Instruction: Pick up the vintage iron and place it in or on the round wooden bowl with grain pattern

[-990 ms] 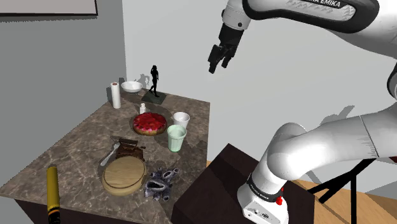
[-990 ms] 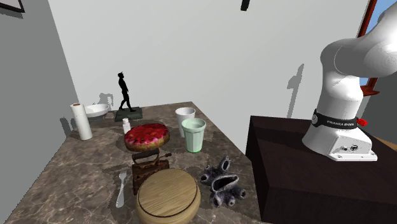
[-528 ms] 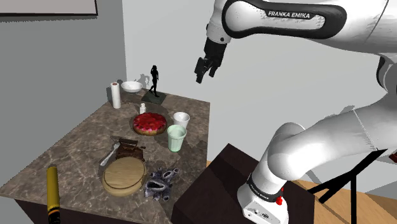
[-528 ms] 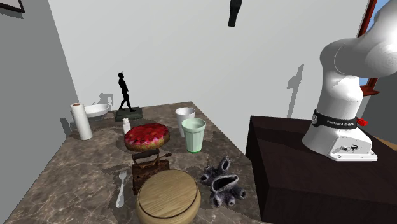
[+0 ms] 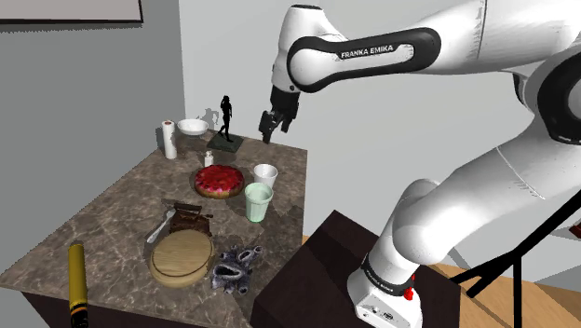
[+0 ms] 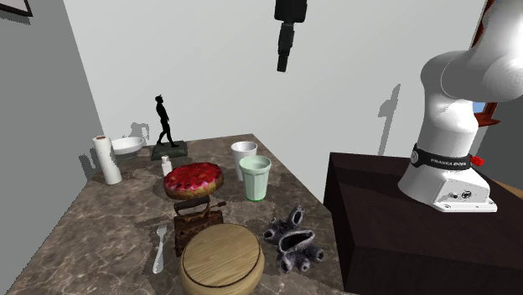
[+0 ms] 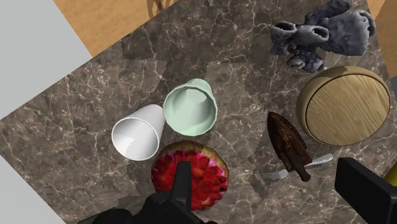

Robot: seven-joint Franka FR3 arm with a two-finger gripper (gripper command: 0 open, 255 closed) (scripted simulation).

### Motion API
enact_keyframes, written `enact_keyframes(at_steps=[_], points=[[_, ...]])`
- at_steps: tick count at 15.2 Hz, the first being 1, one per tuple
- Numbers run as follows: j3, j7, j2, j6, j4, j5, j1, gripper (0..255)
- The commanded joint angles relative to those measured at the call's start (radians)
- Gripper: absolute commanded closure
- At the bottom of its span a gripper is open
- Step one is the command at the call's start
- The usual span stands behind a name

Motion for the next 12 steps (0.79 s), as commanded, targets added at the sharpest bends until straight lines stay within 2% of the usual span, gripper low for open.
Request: enact_keyframes(at_steps=[1,12], points=[[0.009,0.009,0.064,0.061,0.000,0.001,0.008,0],[0.048,0.046,0.441,0.323,0.084,-0.018,0.037,0]])
